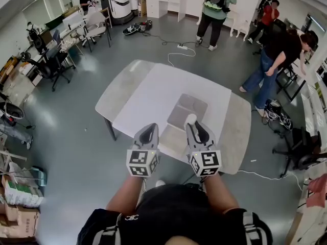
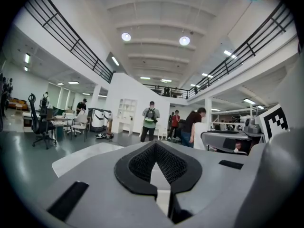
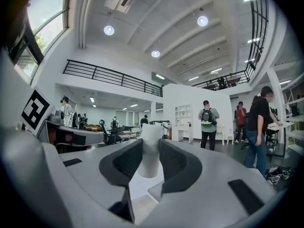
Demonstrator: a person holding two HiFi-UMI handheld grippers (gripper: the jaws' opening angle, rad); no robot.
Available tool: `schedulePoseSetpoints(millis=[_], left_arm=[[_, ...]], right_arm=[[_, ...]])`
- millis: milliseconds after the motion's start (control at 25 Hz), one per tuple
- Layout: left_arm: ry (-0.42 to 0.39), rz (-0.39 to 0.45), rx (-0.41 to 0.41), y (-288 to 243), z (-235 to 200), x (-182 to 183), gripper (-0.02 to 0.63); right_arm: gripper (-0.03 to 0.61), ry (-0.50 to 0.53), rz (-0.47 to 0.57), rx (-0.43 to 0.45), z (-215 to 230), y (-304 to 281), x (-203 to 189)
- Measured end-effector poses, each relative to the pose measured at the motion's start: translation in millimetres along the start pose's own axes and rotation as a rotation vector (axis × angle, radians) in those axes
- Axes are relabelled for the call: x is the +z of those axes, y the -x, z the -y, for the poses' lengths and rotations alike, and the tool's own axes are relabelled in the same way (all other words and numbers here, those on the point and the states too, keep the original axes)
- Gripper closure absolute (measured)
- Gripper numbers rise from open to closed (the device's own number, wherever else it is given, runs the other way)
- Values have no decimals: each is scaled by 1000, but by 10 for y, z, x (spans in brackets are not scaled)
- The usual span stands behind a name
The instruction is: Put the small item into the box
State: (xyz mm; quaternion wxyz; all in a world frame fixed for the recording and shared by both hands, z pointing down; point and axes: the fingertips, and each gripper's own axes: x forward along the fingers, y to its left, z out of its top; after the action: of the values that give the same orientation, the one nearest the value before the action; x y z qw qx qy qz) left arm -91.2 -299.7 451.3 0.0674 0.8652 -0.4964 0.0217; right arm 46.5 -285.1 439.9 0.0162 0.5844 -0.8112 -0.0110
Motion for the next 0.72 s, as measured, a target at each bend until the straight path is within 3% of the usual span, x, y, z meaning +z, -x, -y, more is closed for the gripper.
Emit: schedulePoseSetpoints(millis=[520,720], left_arm=[[11,-11,25,-342,-27,6,601],[13,-24,50,-363,-60,-51,601]], right_arm=[[471,-1,-49,32,277,-301,-134],[471,62,-80,48,248,-381,-270]])
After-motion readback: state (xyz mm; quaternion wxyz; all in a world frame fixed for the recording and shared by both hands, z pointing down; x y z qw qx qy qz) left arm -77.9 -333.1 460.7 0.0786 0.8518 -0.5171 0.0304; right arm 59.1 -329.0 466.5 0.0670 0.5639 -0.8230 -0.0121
